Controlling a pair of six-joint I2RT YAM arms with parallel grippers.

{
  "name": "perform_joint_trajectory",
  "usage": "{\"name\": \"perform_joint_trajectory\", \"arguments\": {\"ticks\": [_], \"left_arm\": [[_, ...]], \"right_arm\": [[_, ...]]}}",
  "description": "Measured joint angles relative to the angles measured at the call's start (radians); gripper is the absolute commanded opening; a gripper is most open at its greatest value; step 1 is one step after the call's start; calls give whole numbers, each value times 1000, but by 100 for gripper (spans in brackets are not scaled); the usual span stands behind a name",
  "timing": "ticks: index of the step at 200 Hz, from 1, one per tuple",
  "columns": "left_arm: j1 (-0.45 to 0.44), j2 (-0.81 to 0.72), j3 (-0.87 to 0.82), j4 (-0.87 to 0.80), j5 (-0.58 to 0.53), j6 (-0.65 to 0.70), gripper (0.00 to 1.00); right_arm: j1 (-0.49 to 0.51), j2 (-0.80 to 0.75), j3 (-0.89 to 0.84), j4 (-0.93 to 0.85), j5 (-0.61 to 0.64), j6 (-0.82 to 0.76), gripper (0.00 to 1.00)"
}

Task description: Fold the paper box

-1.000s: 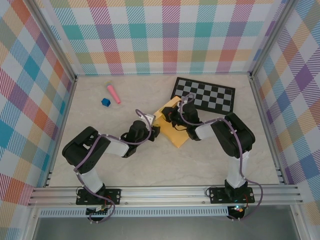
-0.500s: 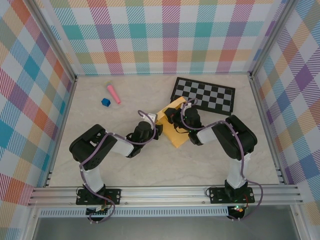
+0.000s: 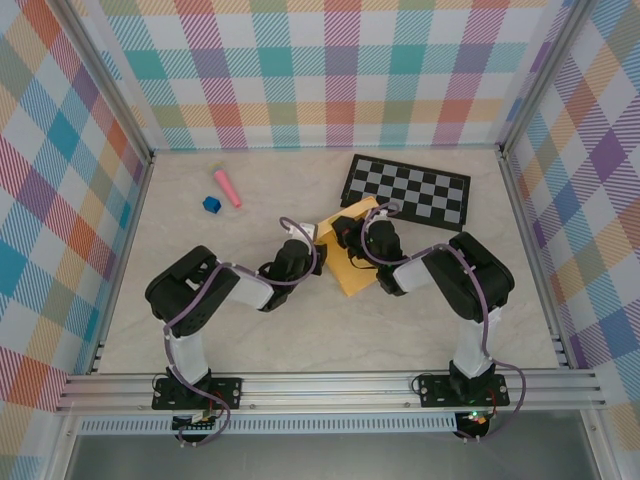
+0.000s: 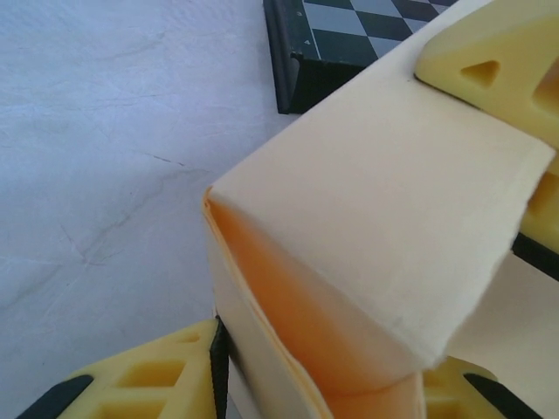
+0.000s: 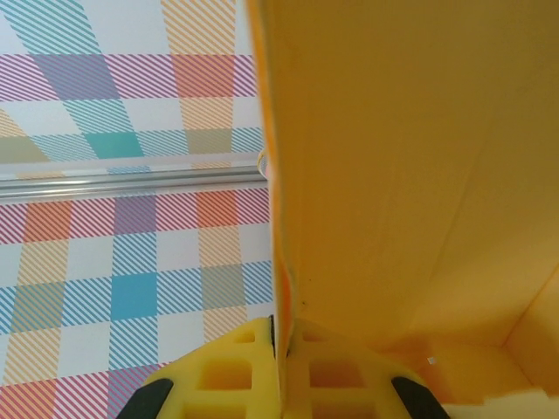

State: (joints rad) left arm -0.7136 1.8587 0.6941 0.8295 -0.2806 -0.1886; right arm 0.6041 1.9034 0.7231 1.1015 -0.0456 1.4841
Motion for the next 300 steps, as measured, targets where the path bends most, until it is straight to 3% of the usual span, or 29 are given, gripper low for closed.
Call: {"name": "perform_joint_trajectory", "arguments": {"ticks": [81,152,168,195,235,300], "left_arm": [[-2,56,68,1,-66,-6,33],[19,91,141,-23,-128,-8,21],[24,91,147,-29,-130,-2,15],[23,91,155,-45,-113,2,14],[43,62,168,-129,-48,-2,7],[105,-84,208,-316,37,-2,6]], "right_arm": [[1,-3,-7,6,43,-6,10],[40,-34,-37,-46,8,-8,20],[40,-37,-44,-74,0,-8,21],[38,-69,-62,-127,-21,-7,25],[16,-261,-84,-330,-70,-70,29],[8,-719,-54,-827,-35,-390,37]]}}
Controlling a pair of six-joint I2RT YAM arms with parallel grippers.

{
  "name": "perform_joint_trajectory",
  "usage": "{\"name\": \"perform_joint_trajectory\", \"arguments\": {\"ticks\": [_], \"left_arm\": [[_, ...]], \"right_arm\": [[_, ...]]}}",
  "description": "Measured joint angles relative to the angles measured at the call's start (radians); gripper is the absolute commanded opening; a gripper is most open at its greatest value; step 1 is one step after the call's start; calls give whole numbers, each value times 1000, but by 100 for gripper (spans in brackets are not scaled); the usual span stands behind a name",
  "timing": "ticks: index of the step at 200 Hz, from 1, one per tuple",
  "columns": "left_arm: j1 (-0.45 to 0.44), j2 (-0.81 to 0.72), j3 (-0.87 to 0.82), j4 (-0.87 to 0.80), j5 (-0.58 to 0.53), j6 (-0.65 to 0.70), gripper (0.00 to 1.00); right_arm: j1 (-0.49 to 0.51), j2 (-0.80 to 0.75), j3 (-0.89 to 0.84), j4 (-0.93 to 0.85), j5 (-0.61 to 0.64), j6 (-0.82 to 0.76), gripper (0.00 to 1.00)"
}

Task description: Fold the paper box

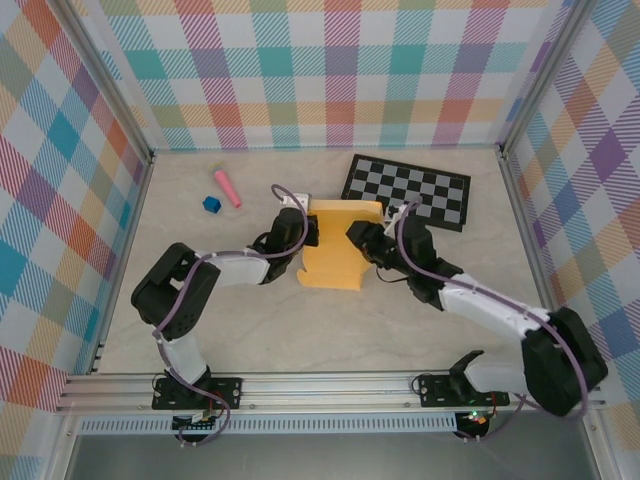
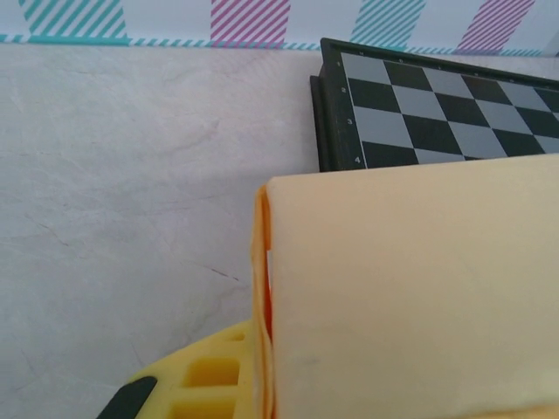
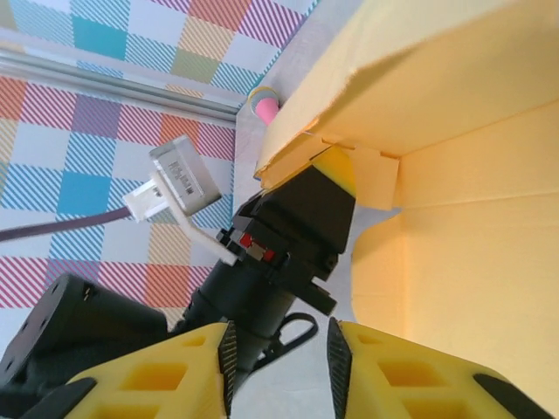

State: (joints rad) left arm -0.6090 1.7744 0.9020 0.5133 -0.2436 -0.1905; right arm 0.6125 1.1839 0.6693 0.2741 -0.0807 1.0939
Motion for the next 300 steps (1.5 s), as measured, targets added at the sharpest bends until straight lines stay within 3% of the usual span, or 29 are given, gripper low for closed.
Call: {"name": "perform_joint_trajectory", "arguments": {"ticks": [30,55,78,99,129,155,202,212,227,263,300], "left_arm": [[35,-10,0,-73,35,0,6],[69,-20,1,-131,61,9,6],[80,-48,-1,-145,75,67,3],[80,-59,-6,-127,92,120,2],[75,-59,-54,-89,111,138,2],[50,-59,-143,-29,76,124,2],[-21,-46,-278,185,7,127,4],[-24,-31,-298,247,5,127,4],[-24,0,-316,328,2,127,4],[-24,64,-317,456,10,127,4],[-24,80,-305,473,61,152,6]], "right_arm": [[-39,-121,48,-190,38,-176,38],[-176,-166,57,-275,-18,-308,40],[-321,-79,124,-367,-114,-442,41],[-370,51,217,-439,-187,-569,42],[-371,187,344,-540,-233,-751,43],[-371,212,338,-538,-266,-864,44],[-371,285,356,-592,-409,-918,49],[-370,320,398,-624,-441,-908,51],[-356,372,470,-688,-455,-884,70],[-279,526,703,-891,-422,-928,71],[-227,694,962,-1099,-373,-1064,71]]}}
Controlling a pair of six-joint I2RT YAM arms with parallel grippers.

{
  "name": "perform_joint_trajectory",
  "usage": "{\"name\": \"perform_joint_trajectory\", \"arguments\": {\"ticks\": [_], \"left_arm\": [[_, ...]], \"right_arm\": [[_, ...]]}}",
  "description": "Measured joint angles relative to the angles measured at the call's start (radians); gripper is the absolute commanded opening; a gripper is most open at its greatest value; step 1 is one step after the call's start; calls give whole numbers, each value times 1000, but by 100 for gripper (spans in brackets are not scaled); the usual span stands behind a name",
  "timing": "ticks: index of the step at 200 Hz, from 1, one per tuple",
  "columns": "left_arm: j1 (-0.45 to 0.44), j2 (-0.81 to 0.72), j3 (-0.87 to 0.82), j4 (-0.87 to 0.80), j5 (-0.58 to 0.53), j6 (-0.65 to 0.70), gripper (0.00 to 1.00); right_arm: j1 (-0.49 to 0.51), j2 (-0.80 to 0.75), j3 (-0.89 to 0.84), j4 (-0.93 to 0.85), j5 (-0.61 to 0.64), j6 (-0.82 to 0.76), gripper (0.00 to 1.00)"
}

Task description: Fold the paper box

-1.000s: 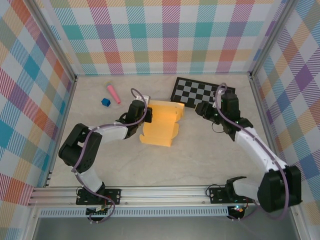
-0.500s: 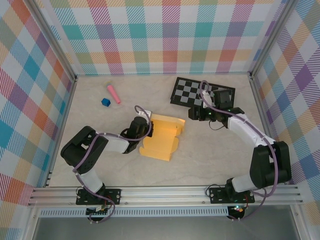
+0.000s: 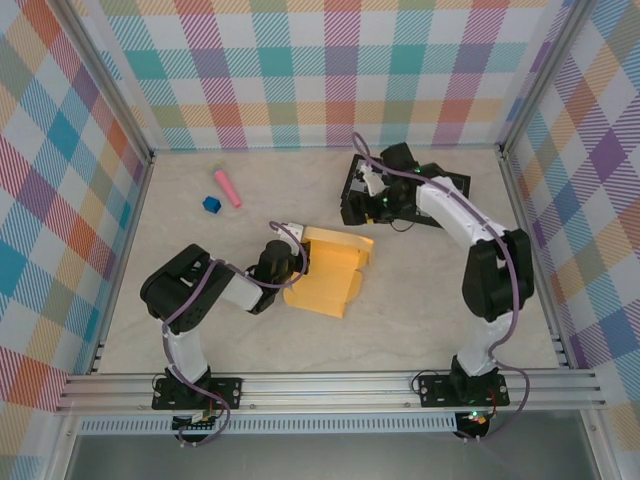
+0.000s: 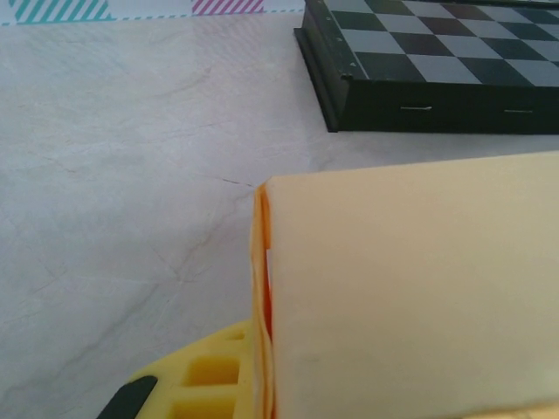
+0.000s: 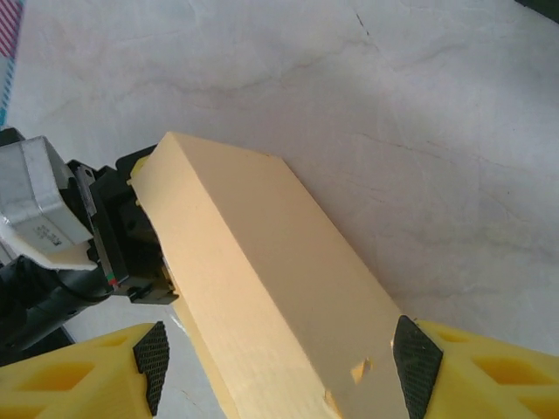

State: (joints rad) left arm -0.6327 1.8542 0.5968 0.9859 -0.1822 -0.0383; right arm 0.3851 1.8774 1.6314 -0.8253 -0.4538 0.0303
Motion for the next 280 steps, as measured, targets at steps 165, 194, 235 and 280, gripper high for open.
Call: {"name": "perform_joint_trajectory", "arguments": {"ticks": [165,194,235,280], "left_arm": [[6,32,92,-89,136,92,12],[6,37,96,-89,134,92,14],[6,59,92,-103,126,89,25],[6,64,60,-93,118,89,30]], "right_arm": [[88,321,276,-209,-56,-176,64],[88,321,262,-200,-50,-166,60],[91,311,221,-172,-39,-149,59],[91,300,209,-143,-34,-138,59]]}}
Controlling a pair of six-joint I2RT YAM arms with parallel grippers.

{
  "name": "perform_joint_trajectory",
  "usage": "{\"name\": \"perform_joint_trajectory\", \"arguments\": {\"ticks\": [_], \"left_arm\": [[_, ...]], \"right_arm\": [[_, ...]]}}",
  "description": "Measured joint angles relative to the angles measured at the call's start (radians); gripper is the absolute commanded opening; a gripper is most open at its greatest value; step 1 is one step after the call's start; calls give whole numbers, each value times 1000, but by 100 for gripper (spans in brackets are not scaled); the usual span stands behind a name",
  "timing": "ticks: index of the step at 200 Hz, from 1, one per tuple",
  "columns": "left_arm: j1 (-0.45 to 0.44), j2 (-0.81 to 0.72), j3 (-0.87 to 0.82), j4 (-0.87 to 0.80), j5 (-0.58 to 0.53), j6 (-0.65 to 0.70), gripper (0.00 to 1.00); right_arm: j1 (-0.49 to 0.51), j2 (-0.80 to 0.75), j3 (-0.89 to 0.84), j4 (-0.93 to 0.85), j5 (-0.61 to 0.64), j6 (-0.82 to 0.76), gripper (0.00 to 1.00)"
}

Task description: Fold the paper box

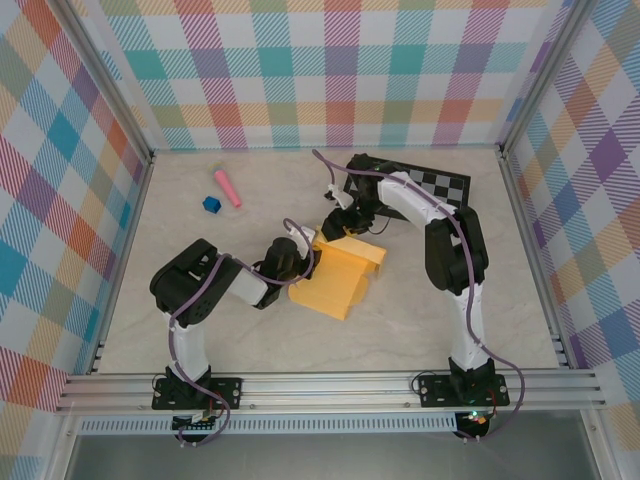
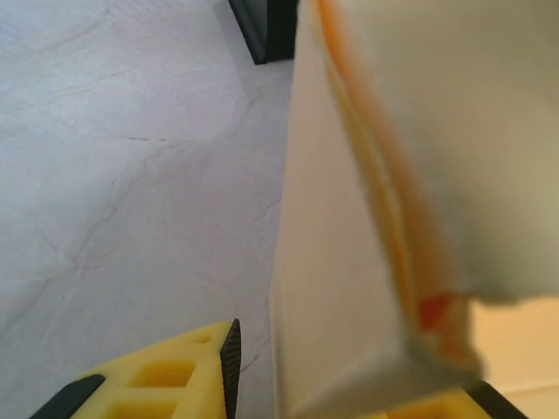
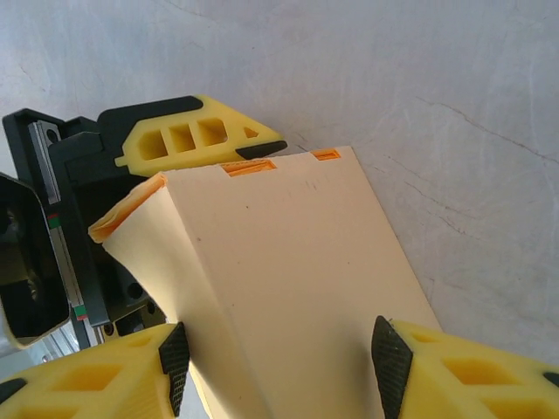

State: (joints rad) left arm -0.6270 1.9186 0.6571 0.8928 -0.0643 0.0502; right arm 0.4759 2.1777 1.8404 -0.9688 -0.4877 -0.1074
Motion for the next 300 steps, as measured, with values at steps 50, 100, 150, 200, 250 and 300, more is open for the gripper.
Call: {"name": "perform_joint_trajectory", "arguments": {"ticks": [50,100,150,200,250,300], "left_arm": [[0,0,-1,8,-50,-14,28],[0,-4,-17,37,-105,-72,33],[1,-6,-103,169,-86,-98,32],[2,-6,-103,208,-63,-94,31],[2,-6,-5,69,-14,-59,18],[2,-7,48,-25,-14,-53,8]], "right_arm": [[0,0,0,12,-8,33,59],[-1,-4,-15,58,-16,74,57],[-1,-11,-31,75,-22,92,57],[-2,-30,-66,103,-23,93,57],[-11,-61,-127,131,-43,101,56],[-13,-75,-157,162,-55,105,56]]}}
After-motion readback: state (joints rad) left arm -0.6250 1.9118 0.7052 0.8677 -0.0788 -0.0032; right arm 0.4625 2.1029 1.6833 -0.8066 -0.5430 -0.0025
